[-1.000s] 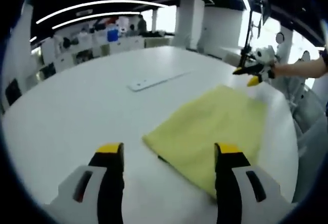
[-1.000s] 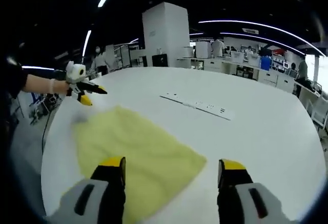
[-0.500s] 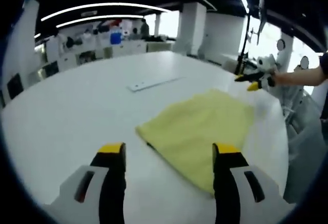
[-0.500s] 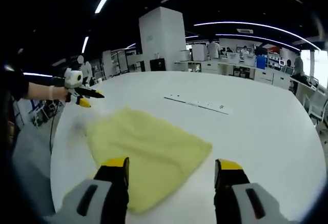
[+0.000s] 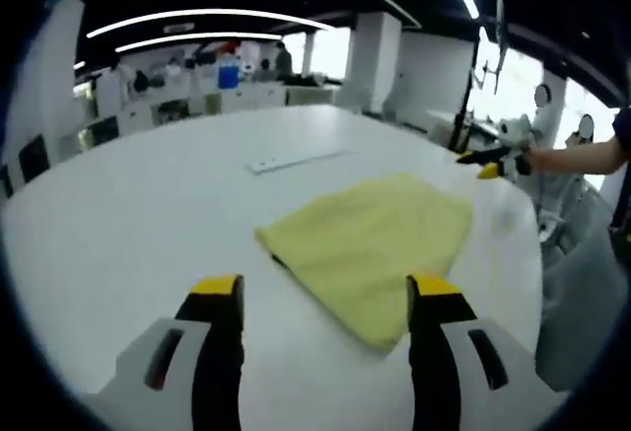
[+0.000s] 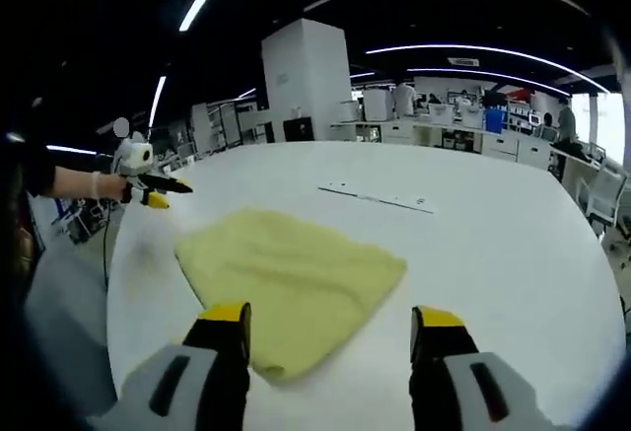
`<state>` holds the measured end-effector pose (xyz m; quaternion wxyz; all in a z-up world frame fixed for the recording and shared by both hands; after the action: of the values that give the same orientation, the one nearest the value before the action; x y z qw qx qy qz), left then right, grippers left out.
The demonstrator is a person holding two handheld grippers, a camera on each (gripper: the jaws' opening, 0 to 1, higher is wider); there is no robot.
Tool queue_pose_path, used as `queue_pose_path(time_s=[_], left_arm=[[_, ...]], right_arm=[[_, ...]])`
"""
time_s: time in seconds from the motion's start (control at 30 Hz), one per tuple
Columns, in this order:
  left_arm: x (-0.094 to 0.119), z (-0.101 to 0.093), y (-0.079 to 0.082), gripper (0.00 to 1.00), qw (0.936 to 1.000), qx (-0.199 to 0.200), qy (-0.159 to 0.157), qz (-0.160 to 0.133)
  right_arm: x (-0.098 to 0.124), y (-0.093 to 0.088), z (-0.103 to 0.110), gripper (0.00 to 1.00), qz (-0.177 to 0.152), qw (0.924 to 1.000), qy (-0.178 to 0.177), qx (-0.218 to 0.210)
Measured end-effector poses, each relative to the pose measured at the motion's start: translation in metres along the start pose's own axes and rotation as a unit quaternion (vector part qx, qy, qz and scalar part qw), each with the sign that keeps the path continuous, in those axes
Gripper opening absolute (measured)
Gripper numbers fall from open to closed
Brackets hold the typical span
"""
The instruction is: Fold the garment on the visible template until the final outline fits inside the template.
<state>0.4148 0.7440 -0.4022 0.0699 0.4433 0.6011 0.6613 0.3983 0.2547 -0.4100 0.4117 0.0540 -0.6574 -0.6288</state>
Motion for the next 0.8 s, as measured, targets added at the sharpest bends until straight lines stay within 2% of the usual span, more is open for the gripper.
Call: queue_pose_path(time_s=[0.23,0.5,0.6,0.7,0.8], left_arm=[[0.009,-0.004,-0.012,0.63,0.9999,0.015,0.006,0.003],[0.006,-0.009,-0.018,0.62,0.9998,0.008,0.002,0.015],[0.003,-0.012,-0.022,0.61,0.9997,0.011,-0.003,0.020],[-0.001,-0.018,-0.030,0.55,0.9994,0.017,-0.010,0.028],[-0.005,-0.024,-0.039,0.52,0.9990,0.028,-0.014,0.031]], right_arm=[[0.012,-0.011,0.003,0.65,0.001,0.9999,-0.008,-0.008],[0.010,-0.017,0.007,0.63,0.007,0.9999,-0.001,-0.014],[0.008,-0.023,0.012,0.54,0.017,0.9995,0.012,-0.023],[0.005,-0.032,0.016,0.44,0.031,0.9986,0.023,-0.036],[0.000,-0.045,0.021,0.39,0.046,0.9976,0.031,-0.043]])
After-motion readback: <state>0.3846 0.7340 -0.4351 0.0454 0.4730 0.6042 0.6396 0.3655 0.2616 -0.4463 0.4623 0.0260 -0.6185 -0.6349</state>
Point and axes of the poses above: the point that each gripper's makers call its tool centre point, and the gripper's own axes: x roughly backward along the fingers, z roughly to its left, y roughly out of its top, the point moved 9 cm from there along x, roughly backward along the fingers, and after that the axes turned 1 degree about z, right-handed, at the moved point
